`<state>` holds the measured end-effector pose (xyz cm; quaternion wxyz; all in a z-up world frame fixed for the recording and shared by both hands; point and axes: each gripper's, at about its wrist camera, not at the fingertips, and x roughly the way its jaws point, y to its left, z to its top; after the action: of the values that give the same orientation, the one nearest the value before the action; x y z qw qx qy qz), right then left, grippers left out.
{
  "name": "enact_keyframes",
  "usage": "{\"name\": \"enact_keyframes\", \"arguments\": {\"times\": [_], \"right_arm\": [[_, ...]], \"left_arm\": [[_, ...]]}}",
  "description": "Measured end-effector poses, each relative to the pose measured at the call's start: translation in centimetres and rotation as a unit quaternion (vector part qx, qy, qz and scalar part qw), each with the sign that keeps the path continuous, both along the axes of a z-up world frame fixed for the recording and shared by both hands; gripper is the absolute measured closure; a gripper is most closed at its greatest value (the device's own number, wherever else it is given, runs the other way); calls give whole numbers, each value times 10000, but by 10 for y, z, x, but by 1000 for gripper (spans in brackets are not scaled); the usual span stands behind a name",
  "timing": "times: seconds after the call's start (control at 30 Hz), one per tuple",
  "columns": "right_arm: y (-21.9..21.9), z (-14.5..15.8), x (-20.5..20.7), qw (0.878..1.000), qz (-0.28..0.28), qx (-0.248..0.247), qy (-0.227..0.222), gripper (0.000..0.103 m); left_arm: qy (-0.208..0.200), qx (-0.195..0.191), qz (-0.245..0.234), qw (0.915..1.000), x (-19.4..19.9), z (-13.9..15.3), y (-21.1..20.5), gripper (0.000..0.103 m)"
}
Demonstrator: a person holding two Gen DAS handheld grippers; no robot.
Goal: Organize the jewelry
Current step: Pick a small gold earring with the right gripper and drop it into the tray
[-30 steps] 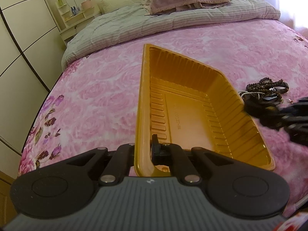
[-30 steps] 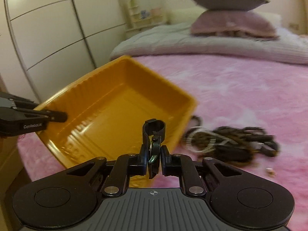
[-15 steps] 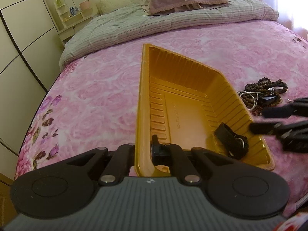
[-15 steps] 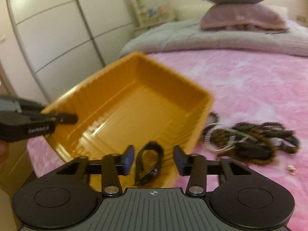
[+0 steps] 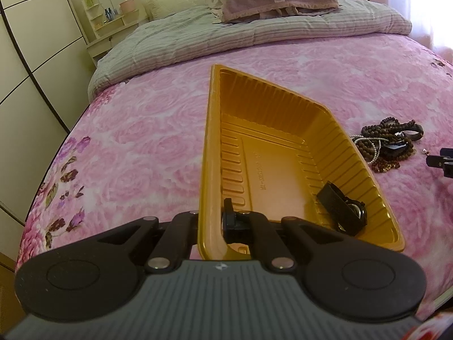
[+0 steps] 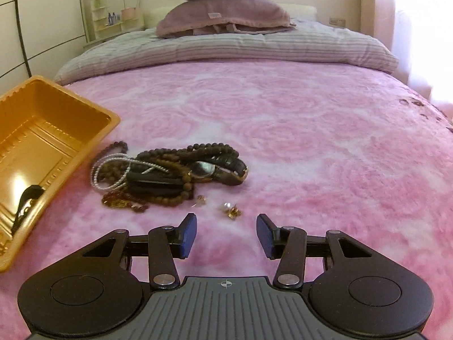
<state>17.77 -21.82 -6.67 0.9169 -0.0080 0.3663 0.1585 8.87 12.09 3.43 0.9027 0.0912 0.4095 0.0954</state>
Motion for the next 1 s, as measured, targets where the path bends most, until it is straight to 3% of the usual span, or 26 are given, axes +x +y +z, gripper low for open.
{"name": "enact_keyframes", "arguments": {"times": [0.13,0.23,0.3,0.5,0.63,0.8,1.0], "right_arm": [[2,-7,11,9997,117,-195,-20,57],[6,-13,17,9995,129,-262,-73,71],[9,-14,18,9993,169,-323,-113,87],[15,0,5,9984,240,-441,-272,88],[32,33,-15,9963,772,243,-287,88],[80,58,-37,9785,1823,937,-213,88],[120,51,-52,9624,2505,1044,-104,88]], "left_arm": [[1,7,21,10000,0,0,-1,100],[1,17,18,10000,0,0,-1,100],[-2,6,18,10000,0,0,-1,100],[-3,2,18,10000,0,0,-1,100],[-5,1,22,10000,0,0,-2,100],[-9,4,16,10000,0,0,-1,100],[-15,-5,24,10000,-1,0,-1,100]]}}
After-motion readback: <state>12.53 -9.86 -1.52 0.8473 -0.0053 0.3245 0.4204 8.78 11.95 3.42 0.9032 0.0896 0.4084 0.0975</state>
